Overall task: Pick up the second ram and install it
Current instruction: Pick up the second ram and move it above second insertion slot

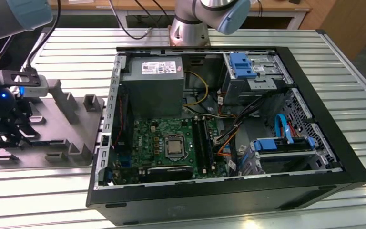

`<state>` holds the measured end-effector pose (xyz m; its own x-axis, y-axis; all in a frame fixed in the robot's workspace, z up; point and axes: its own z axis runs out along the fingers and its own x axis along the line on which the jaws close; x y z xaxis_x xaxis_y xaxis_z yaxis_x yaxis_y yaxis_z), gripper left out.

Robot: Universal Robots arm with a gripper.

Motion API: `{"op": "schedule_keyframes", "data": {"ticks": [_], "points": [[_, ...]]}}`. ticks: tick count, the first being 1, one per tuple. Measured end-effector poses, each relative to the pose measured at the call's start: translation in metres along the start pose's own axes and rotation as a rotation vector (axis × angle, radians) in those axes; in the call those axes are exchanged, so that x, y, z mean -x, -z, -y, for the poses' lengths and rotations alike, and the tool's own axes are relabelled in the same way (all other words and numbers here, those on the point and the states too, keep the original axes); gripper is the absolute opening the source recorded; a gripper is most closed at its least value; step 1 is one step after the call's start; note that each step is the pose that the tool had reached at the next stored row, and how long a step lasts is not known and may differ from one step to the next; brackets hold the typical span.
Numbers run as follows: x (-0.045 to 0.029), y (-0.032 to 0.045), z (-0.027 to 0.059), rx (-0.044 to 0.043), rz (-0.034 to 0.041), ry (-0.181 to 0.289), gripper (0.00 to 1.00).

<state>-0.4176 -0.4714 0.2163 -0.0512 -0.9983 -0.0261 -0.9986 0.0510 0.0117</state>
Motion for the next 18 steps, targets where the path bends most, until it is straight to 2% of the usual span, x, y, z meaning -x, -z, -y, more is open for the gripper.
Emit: {"op": "schedule_keyframes", "data": {"ticks": [7, 10, 18], "points": [[0.0002, -0.0092, -0.0032, -0.0039, 0.0003, 0.006, 0.36], [0.0006, -0.0103, -0.0034, -0.0038, 0.0002, 0.007, 0.36], [0.0068, -0.0174, -0.0048, -0.0039, 0.0000, 0.008, 0.36]]}}
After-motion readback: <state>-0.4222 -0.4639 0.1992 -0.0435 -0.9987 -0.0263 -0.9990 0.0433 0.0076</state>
